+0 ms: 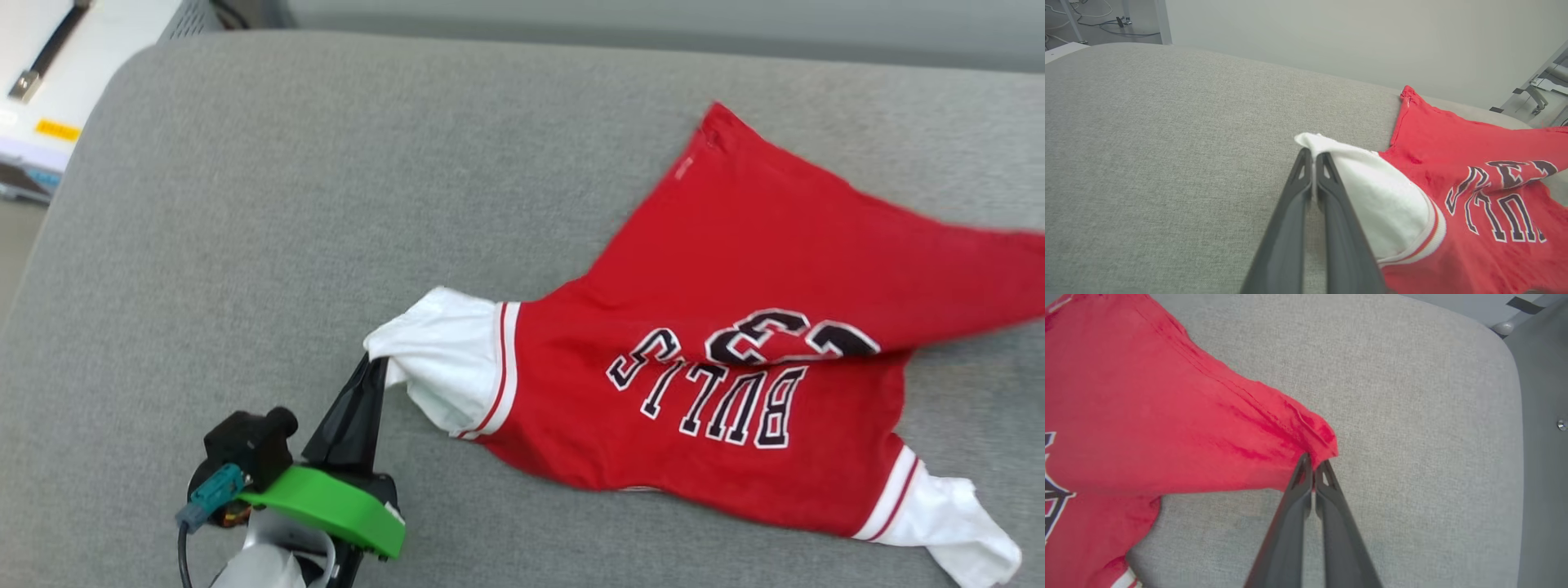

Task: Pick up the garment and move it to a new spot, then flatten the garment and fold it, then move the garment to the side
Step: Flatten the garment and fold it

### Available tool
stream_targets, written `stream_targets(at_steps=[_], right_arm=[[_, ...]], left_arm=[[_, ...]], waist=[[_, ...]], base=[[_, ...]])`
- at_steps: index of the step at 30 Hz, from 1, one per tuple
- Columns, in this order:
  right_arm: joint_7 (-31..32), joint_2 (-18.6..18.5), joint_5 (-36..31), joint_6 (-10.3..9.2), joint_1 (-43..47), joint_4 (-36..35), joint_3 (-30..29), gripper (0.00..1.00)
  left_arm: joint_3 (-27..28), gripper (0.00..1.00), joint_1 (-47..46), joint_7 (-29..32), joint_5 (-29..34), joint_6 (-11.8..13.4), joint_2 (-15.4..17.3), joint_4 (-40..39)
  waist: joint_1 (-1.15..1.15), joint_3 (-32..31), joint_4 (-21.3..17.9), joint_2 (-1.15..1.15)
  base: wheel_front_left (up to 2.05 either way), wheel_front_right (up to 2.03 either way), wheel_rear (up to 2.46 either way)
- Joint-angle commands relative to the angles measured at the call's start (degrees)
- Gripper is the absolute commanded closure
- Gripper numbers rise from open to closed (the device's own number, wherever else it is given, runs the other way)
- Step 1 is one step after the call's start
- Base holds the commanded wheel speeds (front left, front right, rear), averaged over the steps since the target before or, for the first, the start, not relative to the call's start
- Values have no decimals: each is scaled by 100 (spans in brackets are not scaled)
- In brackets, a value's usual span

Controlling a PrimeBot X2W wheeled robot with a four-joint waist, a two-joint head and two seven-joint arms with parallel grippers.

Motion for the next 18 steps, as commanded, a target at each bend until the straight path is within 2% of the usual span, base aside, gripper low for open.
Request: stream_targets(at_steps=[1,5,11,18], right_arm=[[-118,-50,64,-4,343,-43,-122,100],[-360,44,228,-4,1467,-181,-604,100],[-484,451,137,-4,3040,-416,-1368,100],[-224,1396,-155,-4,4238,-720,-1860,100]], left_arm=[[35,100,114,6,-23,35,59,-2],[60,100,313,11,-78,80,98,-22],[51,100,436,55,-113,106,156,-74],[21,100,415,83,-117,111,185,-87]], waist=[[0,-360,-309,0],[0,-519,-435,0],[0,-599,-499,0],[0,-600,-468,0]], base=[[0,0,0],[0,0,0],[0,0,0],[0,0,0]])
